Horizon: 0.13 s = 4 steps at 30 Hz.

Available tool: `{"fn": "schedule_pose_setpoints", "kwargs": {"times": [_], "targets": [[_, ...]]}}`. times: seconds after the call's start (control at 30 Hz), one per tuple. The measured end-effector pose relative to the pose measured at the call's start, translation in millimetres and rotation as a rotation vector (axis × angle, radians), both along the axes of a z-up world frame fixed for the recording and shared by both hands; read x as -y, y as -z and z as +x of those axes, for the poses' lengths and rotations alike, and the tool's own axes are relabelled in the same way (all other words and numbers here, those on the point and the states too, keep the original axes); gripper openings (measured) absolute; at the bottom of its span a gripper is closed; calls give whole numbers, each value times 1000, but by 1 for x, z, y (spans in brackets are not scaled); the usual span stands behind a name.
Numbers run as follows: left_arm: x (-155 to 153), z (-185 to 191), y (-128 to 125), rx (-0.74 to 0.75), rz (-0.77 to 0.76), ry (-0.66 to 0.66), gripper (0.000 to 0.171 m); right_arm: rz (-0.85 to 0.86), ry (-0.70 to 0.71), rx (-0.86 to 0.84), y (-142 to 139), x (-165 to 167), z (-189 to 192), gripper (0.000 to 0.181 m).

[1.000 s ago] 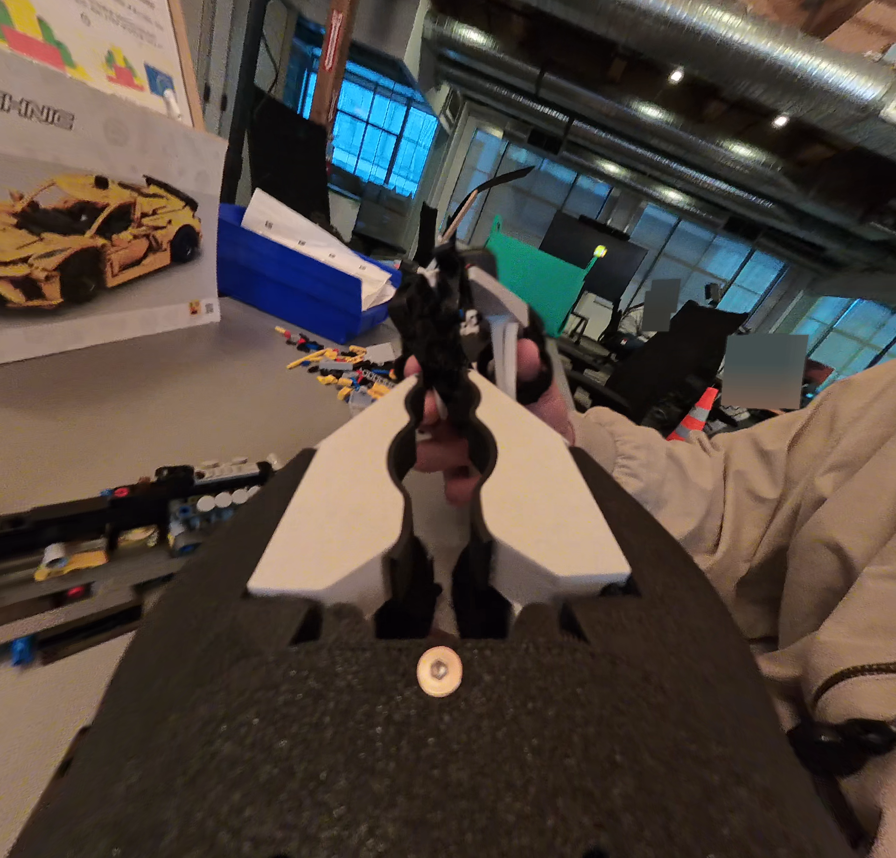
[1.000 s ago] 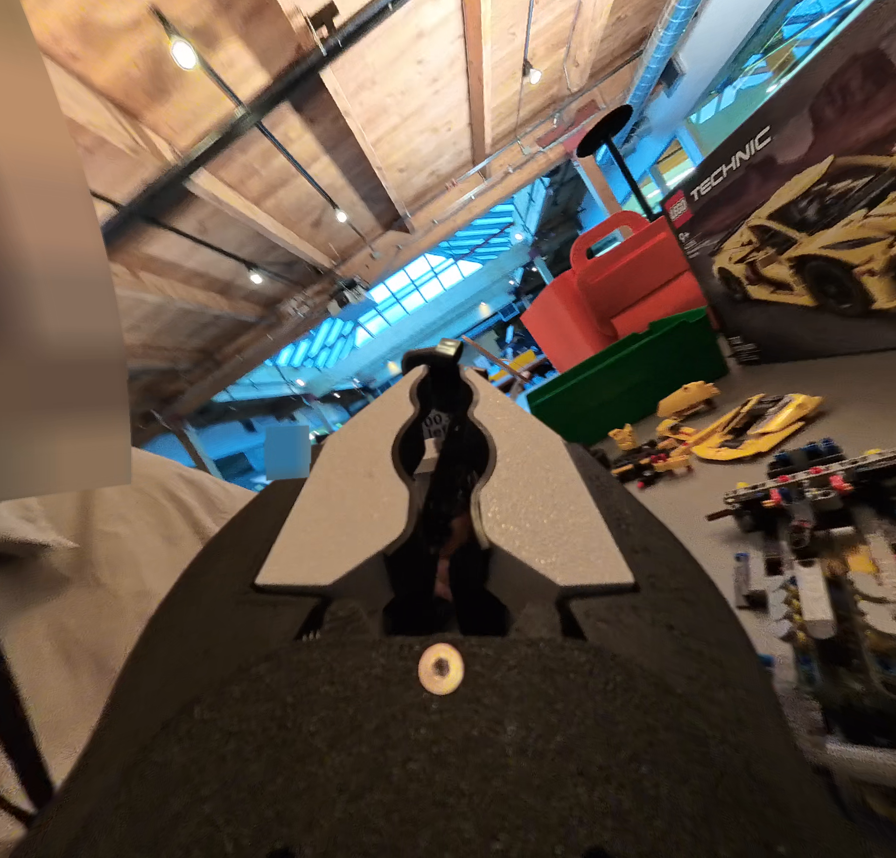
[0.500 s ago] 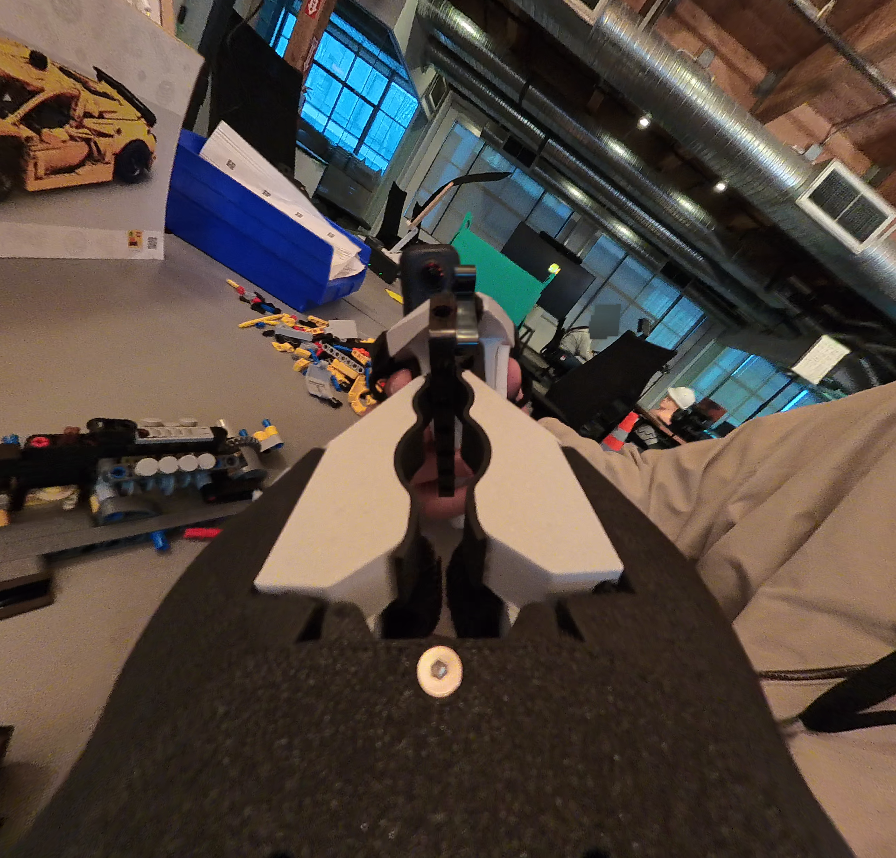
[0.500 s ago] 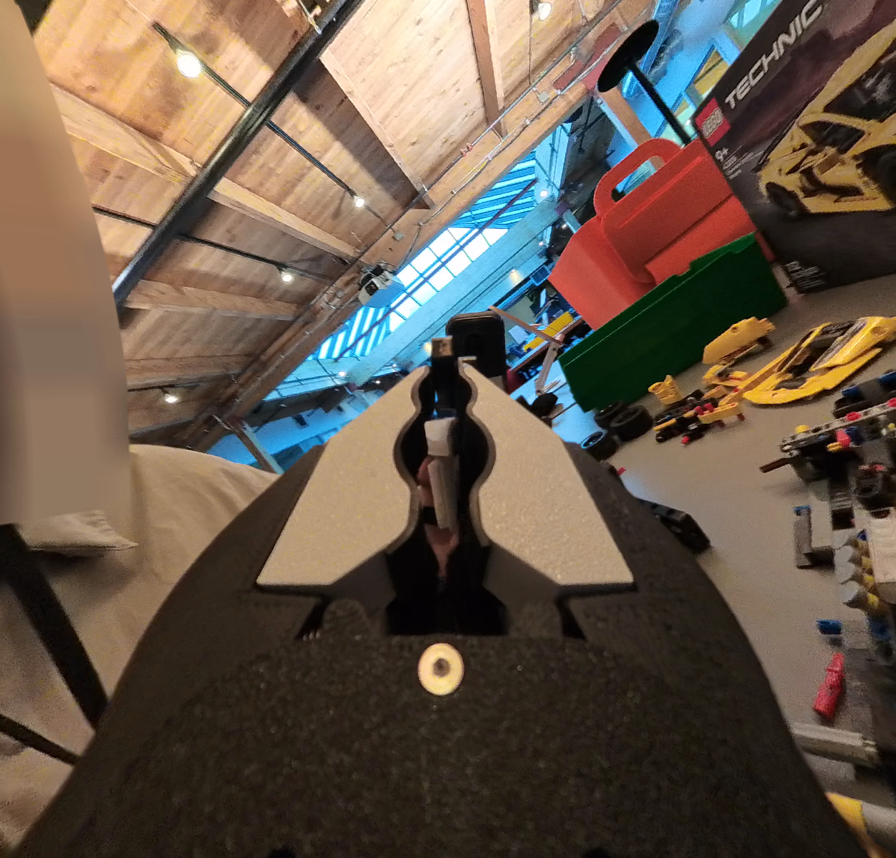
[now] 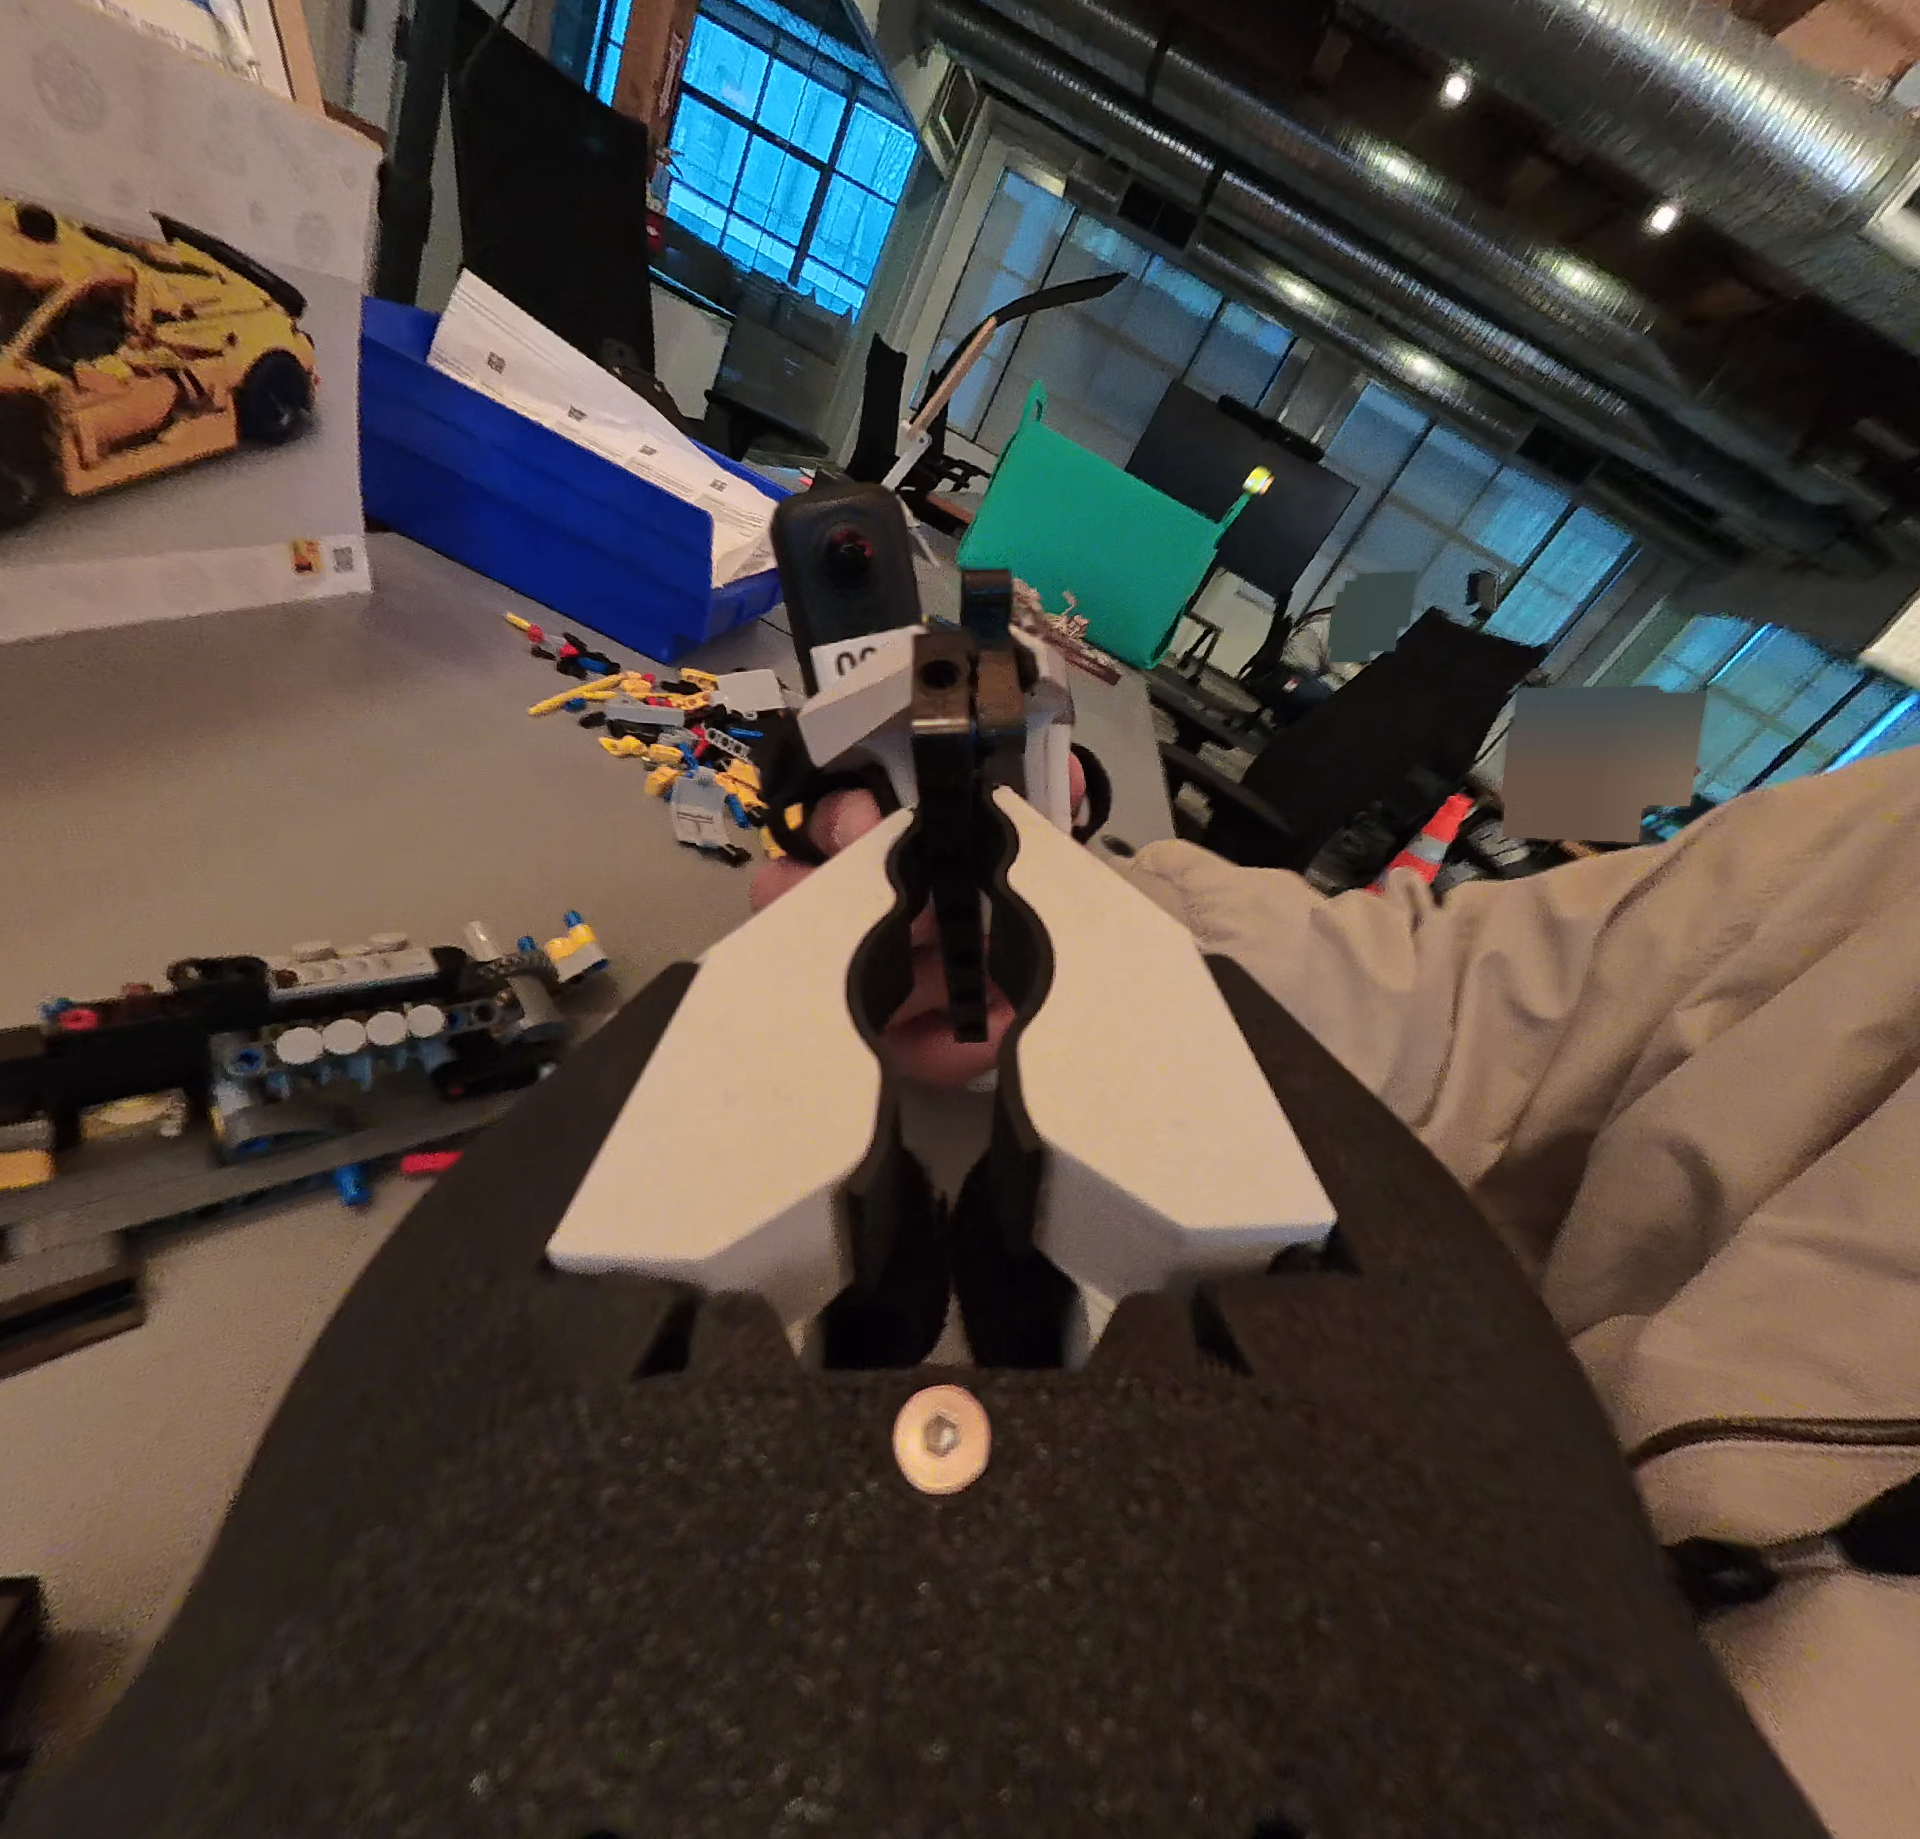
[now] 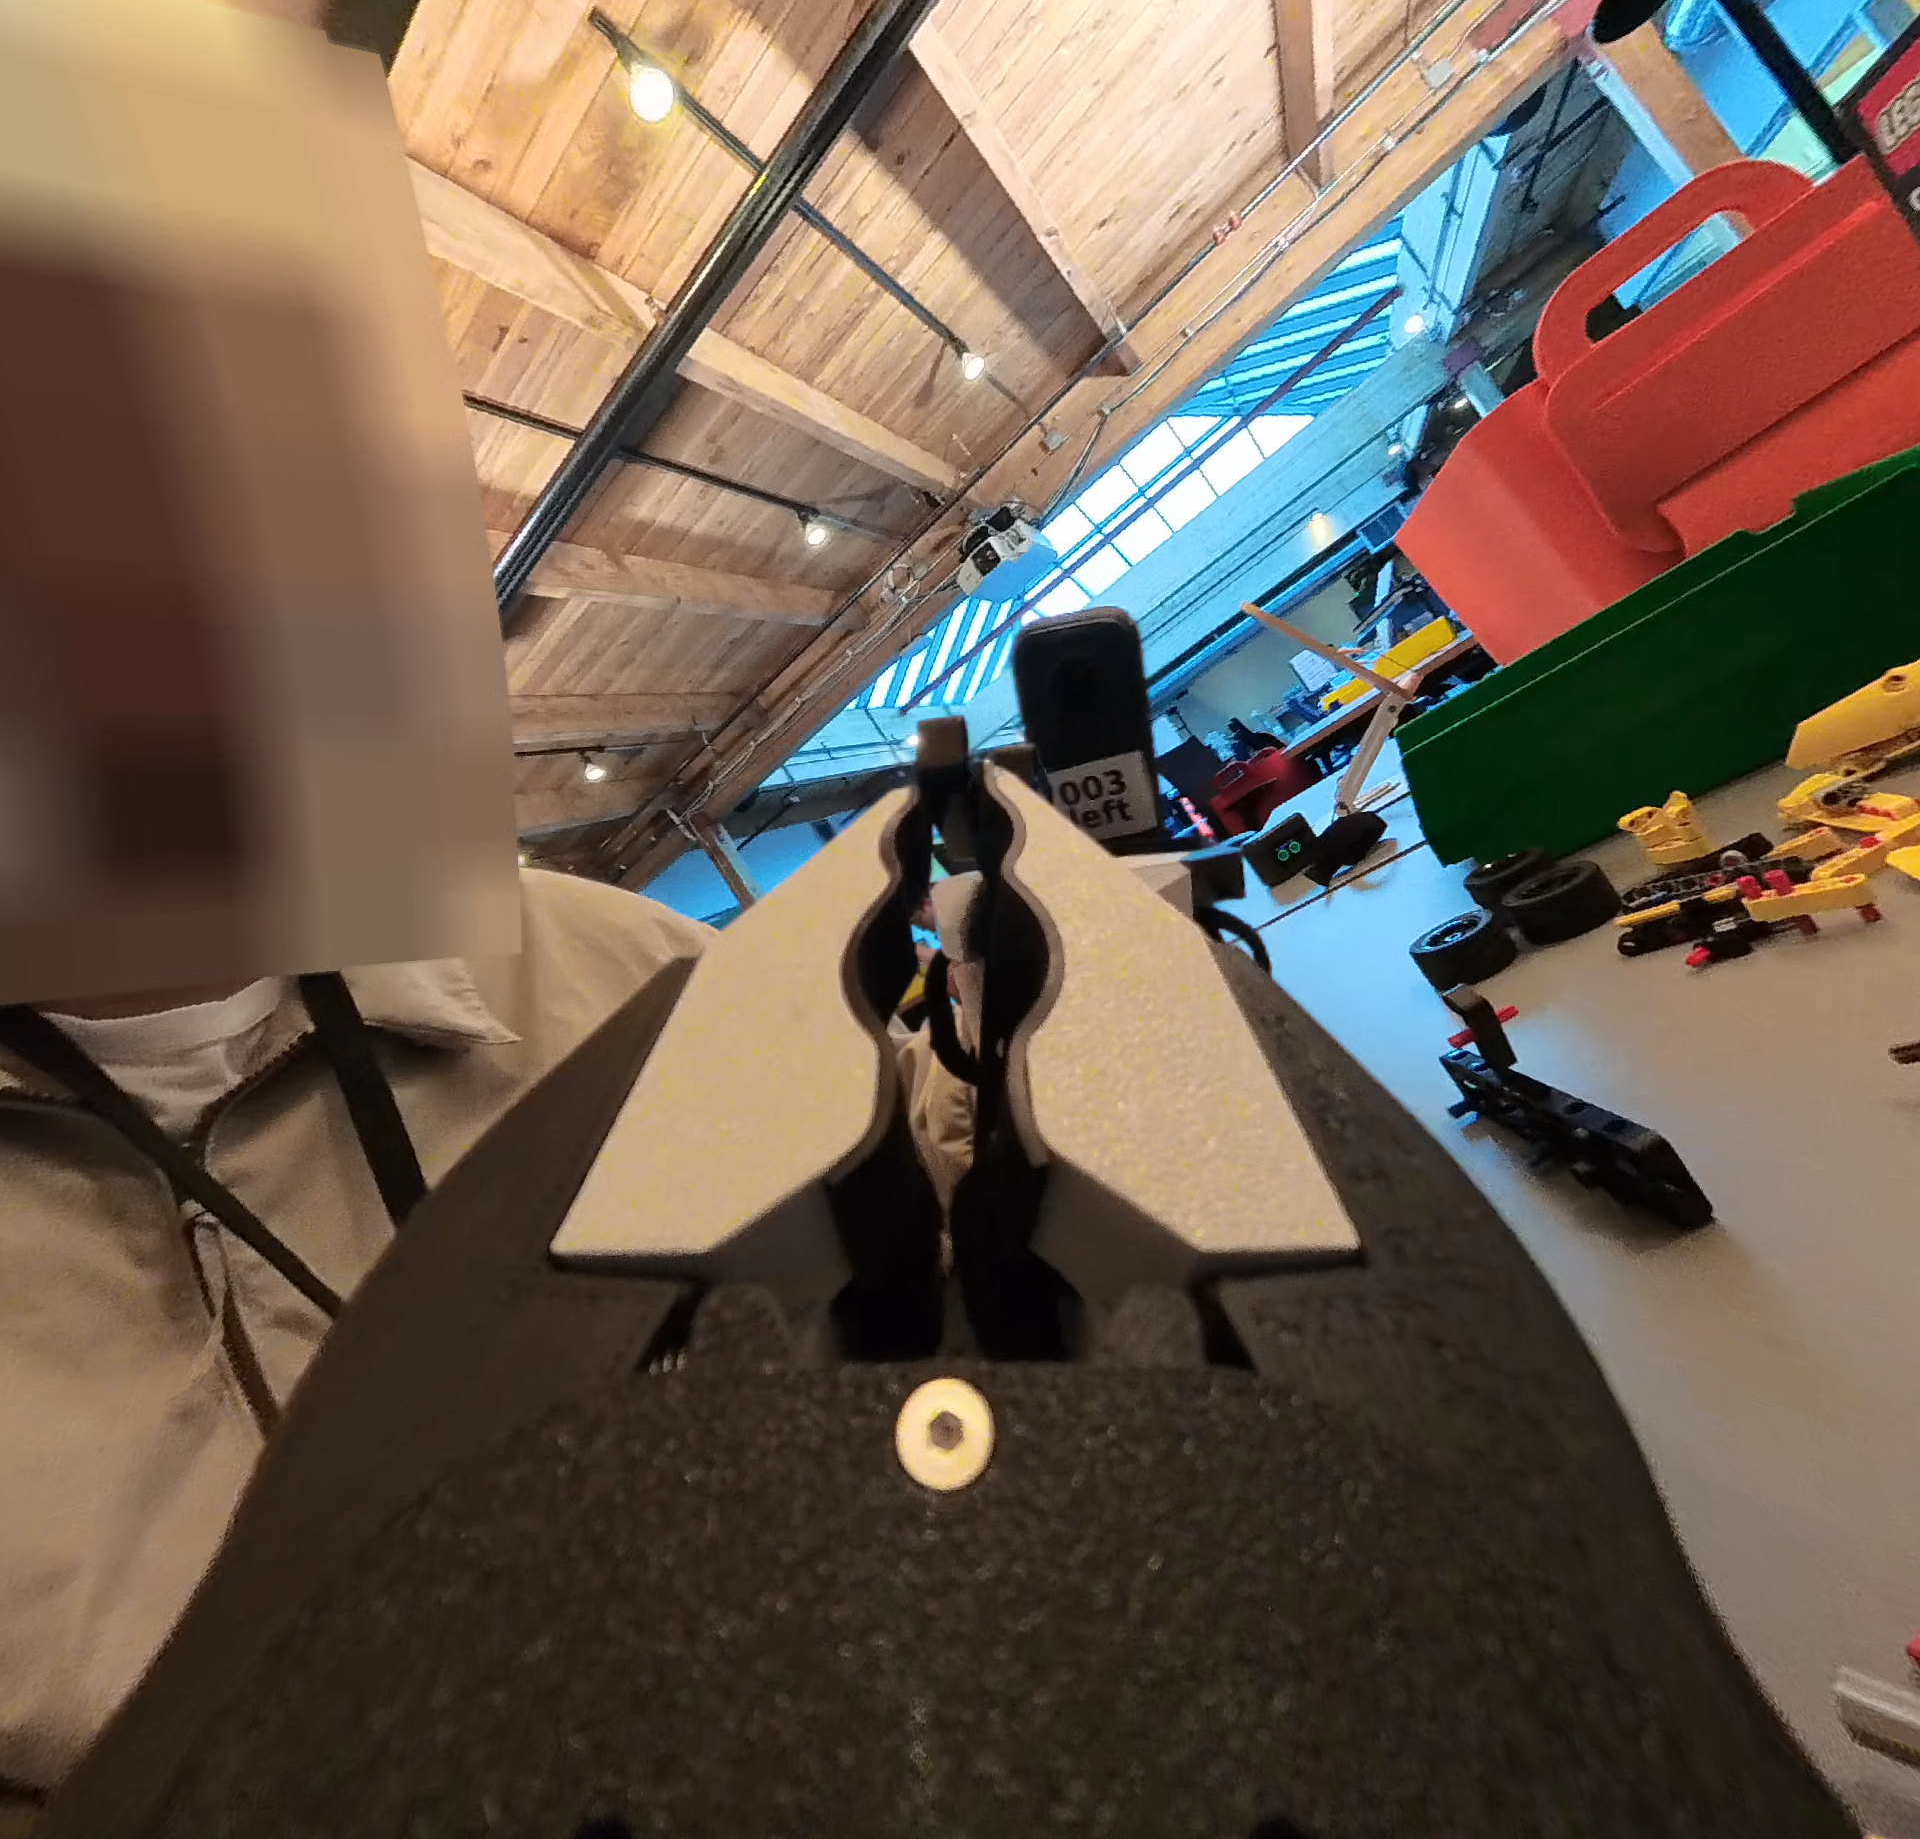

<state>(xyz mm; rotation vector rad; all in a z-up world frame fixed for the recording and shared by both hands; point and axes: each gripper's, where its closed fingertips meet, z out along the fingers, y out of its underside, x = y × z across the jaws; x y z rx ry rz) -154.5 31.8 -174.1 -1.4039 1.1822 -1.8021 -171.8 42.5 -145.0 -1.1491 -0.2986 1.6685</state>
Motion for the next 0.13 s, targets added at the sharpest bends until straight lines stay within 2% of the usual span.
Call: {"fn": "schedule_pose_setpoints", "kwargs": {"times": [0.1, 0.13], "targets": [[-2, 0, 3, -27, -19, -9, 6, -9, -8, 12, 3, -2, -1, 6], [-8, 1, 8, -58, -36, -51, 6, -8, 6, 19, 5, -3, -1, 6]]}}
